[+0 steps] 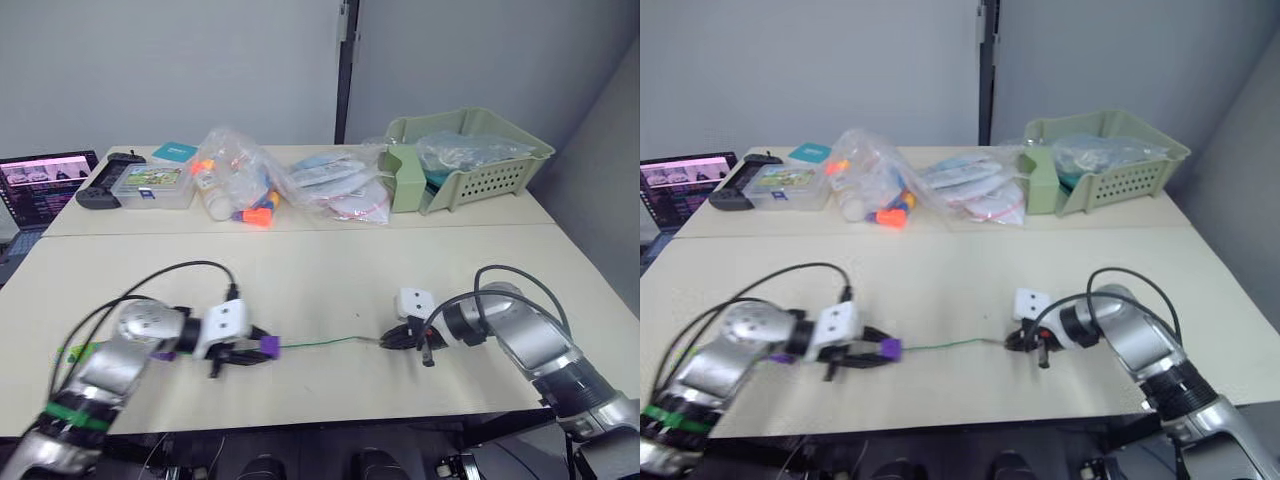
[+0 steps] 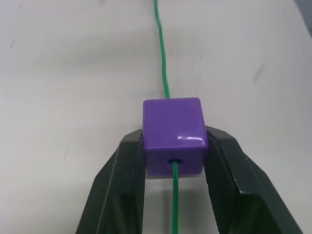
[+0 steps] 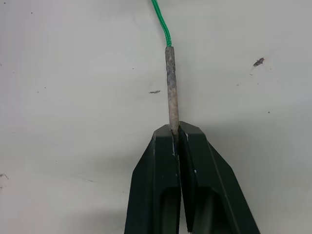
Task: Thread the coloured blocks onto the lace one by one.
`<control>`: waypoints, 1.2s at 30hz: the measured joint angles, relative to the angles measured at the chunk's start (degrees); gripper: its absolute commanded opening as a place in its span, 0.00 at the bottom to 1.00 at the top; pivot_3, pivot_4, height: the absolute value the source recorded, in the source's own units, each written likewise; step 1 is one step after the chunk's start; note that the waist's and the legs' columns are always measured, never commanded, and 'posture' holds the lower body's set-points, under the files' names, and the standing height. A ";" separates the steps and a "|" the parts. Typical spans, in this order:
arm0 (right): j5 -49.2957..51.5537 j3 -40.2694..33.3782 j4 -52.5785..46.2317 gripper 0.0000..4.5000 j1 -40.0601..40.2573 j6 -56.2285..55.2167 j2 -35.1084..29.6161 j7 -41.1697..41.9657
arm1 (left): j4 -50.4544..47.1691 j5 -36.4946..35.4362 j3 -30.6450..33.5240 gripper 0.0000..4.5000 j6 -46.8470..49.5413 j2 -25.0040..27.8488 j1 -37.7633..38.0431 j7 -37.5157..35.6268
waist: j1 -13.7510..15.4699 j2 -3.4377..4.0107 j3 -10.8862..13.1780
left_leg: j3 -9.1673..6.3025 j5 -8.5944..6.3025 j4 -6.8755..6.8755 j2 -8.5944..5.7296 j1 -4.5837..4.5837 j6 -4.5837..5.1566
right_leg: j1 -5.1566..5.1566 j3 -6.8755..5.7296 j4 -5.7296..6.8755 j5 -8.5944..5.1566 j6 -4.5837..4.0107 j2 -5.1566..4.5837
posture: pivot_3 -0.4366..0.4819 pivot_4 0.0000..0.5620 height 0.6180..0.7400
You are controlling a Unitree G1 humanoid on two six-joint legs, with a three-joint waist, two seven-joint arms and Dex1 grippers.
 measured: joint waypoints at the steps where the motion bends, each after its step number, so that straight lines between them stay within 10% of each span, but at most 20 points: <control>1: -0.11 0.16 0.73 0.00 -0.56 -0.16 0.36 0.37 | 0.74 -0.22 1.95 0.26 -0.92 2.10 1.65 -0.66 | 0.01 0.00 0.00 | 0.01 0.00 -0.01 0.01 0.00 0.00 | -0.01 0.00 0.00 0.00 -0.02 0.00 | 0.48 0.27 1.00; 7: -0.38 0.40 3.53 0.00 -2.55 -0.41 2.06 2.79 | 9.72 -1.42 12.04 0.26 -6.76 10.79 9.19 -3.69 | 0.43 0.00 0.01 | 0.15 0.00 -0.18 -0.01 0.02 0.00 | -0.09 -0.03 -0.01 -0.04 -0.10 -0.09 | 0.48 0.27 1.00; 16: -1.22 0.59 5.90 0.00 -3.84 -2.64 3.89 4.65 | 9.54 -5.59 17.22 0.99 -4.47 11.07 10.44 -4.12 | 0.71 -0.05 0.03 | 0.19 0.00 -0.19 -0.02 -0.04 -0.01 | -0.15 -0.06 -0.01 -0.04 -0.09 -0.12 | 0.48 0.27 1.00; 25: -1.10 0.80 5.98 0.00 -4.43 -2.72 5.05 6.37 | 7.75 -6.13 17.92 0.99 -4.72 14.96 10.16 -8.35 | 0.75 -0.05 0.03 | 0.23 0.00 -0.24 -0.04 -0.05 -0.01 | -0.17 -0.07 -0.02 -0.04 -0.09 -0.13 | 0.48 0.27 1.00; 36: -0.57 0.69 1.34 0.00 -1.95 0.28 5.48 4.25 | -3.29 4.98 3.95 0.99 6.70 22.41 6.55 -7.50 | 0.87 -0.14 0.08 | 0.27 0.00 -0.26 -0.03 -0.09 -0.01 | -0.23 -0.05 -0.02 -0.05 -0.09 -0.07 | 0.48 0.27 1.00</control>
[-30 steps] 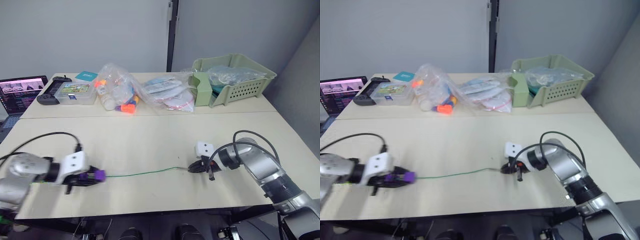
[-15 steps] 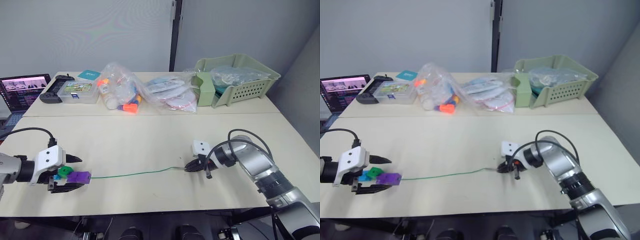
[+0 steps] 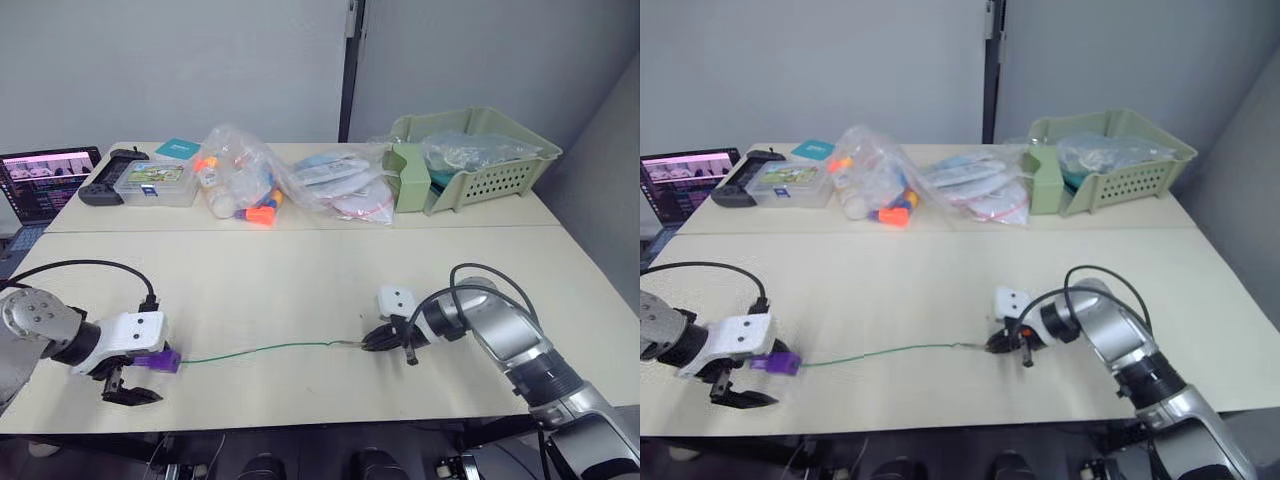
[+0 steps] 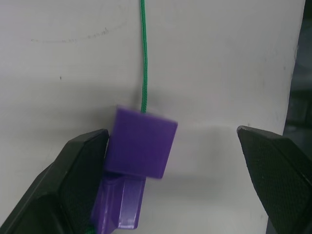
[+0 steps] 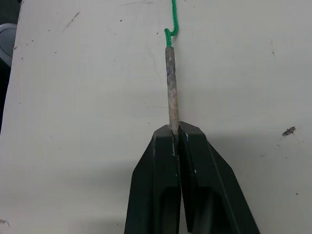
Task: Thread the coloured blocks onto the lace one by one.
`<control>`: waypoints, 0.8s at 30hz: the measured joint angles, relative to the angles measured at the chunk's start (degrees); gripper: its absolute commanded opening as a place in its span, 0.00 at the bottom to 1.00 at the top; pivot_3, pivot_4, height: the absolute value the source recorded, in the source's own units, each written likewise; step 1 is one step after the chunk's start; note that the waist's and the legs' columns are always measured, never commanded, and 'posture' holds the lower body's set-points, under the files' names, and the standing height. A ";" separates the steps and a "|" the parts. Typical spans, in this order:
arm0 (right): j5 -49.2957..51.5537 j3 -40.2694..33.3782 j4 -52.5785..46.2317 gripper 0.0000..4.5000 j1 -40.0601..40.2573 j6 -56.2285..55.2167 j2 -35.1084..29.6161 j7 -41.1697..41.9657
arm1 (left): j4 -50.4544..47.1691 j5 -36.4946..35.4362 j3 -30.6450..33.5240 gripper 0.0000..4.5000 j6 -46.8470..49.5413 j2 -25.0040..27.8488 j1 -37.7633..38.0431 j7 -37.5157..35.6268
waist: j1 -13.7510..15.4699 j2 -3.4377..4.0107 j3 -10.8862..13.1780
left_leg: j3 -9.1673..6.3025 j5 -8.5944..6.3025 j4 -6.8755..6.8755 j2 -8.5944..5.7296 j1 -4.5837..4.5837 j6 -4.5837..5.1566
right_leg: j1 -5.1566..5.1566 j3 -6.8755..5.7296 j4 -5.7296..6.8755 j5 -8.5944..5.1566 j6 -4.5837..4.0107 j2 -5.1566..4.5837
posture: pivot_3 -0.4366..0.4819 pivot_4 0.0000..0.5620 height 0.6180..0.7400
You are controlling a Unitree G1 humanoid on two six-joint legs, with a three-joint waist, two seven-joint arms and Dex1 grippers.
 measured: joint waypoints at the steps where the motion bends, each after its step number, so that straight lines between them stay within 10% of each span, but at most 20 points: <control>1: 0.01 0.00 -0.24 0.00 0.01 0.14 0.02 -0.14 | 0.02 0.68 -0.33 0.99 -0.19 0.32 -0.67 0.06 | 0.00 0.00 0.00 | 0.00 0.00 0.00 0.00 0.00 0.00 | 0.01 0.00 0.00 0.00 0.00 0.00 | 0.48 0.27 1.00; 8: 0.09 -0.05 -0.99 0.00 0.66 0.62 0.06 -1.29 | 0.58 4.60 -4.53 0.99 -1.18 -0.72 -4.32 0.54 | 0.31 0.00 0.00 | 0.01 0.00 0.00 -0.01 -0.02 0.00 | 0.01 0.00 -0.01 0.00 0.00 -0.01 | 0.48 0.27 1.00; 18: 0.35 -0.34 -1.58 0.00 1.41 0.62 -0.06 -1.85 | 0.52 6.88 -6.16 0.30 -2.18 -2.53 -4.80 1.35 | 0.59 -0.01 0.00 | 0.02 0.00 0.00 -0.01 0.01 0.00 | 0.02 0.01 -0.01 0.00 0.00 -0.01 | 0.48 0.27 1.00; 24: 0.38 -0.44 -1.84 0.00 1.67 0.63 -0.26 -1.92 | 0.51 7.46 -7.19 0.27 -2.17 -2.75 -5.91 1.26 | 0.90 -0.01 0.00 | 0.03 0.00 0.01 -0.01 0.04 0.00 | 0.05 0.01 -0.01 0.00 0.00 -0.02 | 0.48 0.27 1.00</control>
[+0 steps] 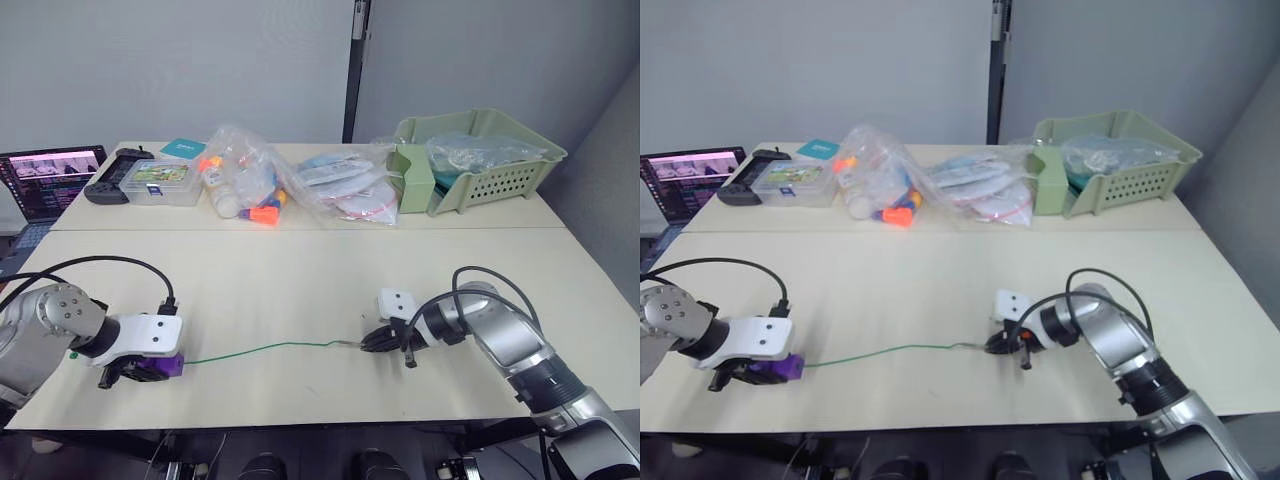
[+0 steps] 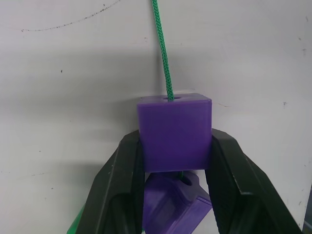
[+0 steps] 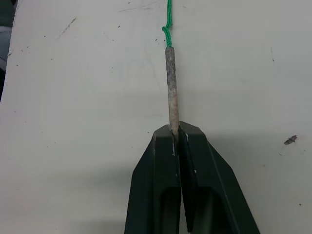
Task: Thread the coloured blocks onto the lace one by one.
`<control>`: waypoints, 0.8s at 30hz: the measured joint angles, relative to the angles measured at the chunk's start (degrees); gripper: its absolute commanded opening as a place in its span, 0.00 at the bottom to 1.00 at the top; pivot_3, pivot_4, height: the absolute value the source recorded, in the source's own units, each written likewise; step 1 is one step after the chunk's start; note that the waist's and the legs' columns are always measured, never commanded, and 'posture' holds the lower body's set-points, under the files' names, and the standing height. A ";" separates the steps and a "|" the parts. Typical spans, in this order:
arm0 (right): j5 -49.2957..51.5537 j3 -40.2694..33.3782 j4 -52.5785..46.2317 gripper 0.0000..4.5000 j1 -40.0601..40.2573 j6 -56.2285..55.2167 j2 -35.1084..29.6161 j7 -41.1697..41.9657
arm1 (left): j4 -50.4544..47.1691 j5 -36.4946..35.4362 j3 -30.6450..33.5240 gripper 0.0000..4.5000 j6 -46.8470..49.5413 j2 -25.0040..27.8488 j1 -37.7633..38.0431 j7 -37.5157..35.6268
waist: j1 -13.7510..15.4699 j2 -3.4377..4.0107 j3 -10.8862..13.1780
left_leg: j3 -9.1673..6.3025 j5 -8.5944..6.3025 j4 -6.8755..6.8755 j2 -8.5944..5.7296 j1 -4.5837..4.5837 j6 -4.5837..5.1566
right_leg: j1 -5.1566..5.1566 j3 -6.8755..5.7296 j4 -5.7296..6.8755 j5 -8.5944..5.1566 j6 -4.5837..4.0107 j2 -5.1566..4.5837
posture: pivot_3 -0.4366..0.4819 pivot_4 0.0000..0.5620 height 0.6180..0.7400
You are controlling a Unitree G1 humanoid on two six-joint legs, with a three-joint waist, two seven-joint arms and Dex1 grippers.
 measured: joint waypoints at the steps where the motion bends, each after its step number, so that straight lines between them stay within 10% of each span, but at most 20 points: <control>1: 0.00 0.00 0.00 0.00 0.00 0.01 0.00 0.00 | 0.01 0.01 -0.02 0.27 0.00 -0.02 -0.05 -0.01 | 0.01 0.00 0.00 | 0.00 0.00 0.00 0.00 0.00 0.00 | 0.00 0.00 0.00 0.00 0.00 0.00 | 0.48 0.27 1.00; 12: 0.02 0.00 -0.60 0.00 0.35 0.49 -1.09 -0.32 | 4.24 2.64 -2.51 0.27 -6.19 -0.39 -3.97 -0.83 | 0.15 0.00 0.00 | 0.00 0.00 0.02 0.00 0.01 0.00 | 0.00 0.00 0.02 0.00 0.00 0.01 | 0.48 0.27 1.00; 19: 0.27 -0.06 -1.12 0.00 0.51 1.36 -1.41 -0.45 | 5.02 1.66 -2.43 0.85 -8.95 -3.05 -5.93 -1.61 | 0.24 -0.01 0.00 | 0.00 0.00 0.13 0.01 -0.06 0.00 | 0.01 0.00 0.02 0.01 0.01 0.00 | 0.48 0.27 1.00; 24: 0.28 -0.20 -1.67 0.00 0.74 1.84 -1.45 -0.57 | 4.56 1.77 -2.46 0.85 -7.82 -2.95 -5.74 -2.65 | 0.25 -0.01 0.00 | 0.00 0.00 0.14 0.00 -0.07 0.00 | 0.01 0.00 0.02 0.01 0.01 0.00 | 0.48 0.27 1.00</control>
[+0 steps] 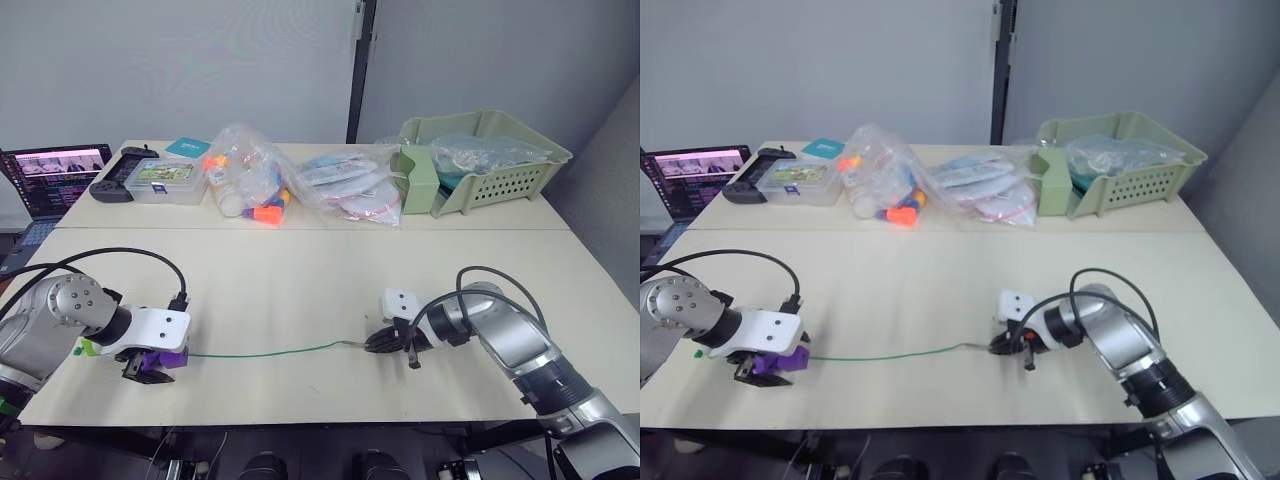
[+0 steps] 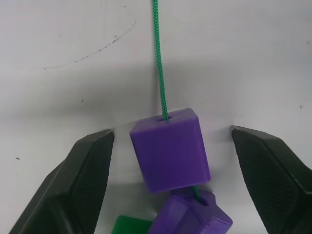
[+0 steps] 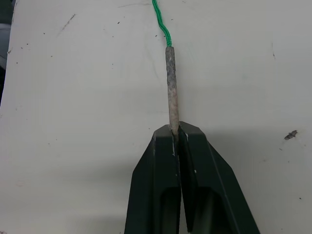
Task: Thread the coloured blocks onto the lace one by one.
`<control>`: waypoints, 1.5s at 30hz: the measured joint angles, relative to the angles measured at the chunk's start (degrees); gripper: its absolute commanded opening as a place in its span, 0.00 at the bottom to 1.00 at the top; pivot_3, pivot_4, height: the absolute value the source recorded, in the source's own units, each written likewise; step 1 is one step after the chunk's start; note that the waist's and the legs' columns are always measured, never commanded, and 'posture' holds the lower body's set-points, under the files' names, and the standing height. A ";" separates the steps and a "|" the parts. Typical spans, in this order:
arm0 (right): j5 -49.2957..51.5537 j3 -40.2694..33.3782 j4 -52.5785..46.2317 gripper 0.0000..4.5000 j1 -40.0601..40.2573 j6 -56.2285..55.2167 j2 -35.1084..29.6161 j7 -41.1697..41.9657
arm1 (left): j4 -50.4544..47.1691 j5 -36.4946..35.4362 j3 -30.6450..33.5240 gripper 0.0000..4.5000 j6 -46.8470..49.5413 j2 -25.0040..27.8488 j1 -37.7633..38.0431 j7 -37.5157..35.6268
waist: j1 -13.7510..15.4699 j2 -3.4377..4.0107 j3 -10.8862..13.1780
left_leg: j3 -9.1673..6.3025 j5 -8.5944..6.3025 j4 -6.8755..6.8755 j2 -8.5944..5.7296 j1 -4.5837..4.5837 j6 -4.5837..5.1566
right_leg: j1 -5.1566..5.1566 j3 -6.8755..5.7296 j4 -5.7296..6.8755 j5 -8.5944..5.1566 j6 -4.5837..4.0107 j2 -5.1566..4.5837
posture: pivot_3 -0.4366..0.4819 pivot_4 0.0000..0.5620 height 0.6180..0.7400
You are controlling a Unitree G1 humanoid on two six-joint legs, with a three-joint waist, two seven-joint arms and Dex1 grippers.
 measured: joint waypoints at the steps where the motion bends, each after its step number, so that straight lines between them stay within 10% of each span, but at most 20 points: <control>1: 0.00 -0.04 -0.06 0.00 0.04 0.14 -0.01 -0.09 | -0.64 0.06 -0.01 0.85 0.99 0.05 0.18 -0.06 | 0.01 0.00 0.00 | 0.00 0.00 0.00 0.00 0.00 0.00 | 0.00 0.00 0.00 0.00 0.00 0.00 | 0.48 0.27 1.00; 11: 0.05 -0.18 -0.53 0.00 0.47 0.48 0.00 -0.86 | -4.83 2.46 -0.63 0.85 11.52 0.07 0.18 0.02 | -0.03 0.00 0.00 | 0.00 0.00 0.00 0.00 0.03 0.00 | 0.01 0.00 0.01 0.00 0.00 0.01 | 0.48 0.27 1.00; 20: 0.05 -0.19 -0.59 0.00 0.51 0.51 0.00 -0.92 | -5.54 3.50 -2.07 0.26 15.95 -0.59 -1.95 0.42 | -0.02 0.00 0.00 | -0.01 0.00 0.00 0.00 0.02 0.00 | 0.01 0.00 0.01 0.00 0.00 0.01 | 0.48 0.27 1.00; 45: -2.64 -4.83 11.92 0.00 -0.59 -11.47 -9.87 -0.97 | -3.49 4.33 -5.57 0.26 10.20 -0.98 -8.22 -6.01 | 0.09 -0.02 0.01 | -0.01 0.00 0.19 -0.03 -0.06 0.01 | 0.04 0.00 0.00 0.02 0.04 -0.01 | 0.48 0.27 1.00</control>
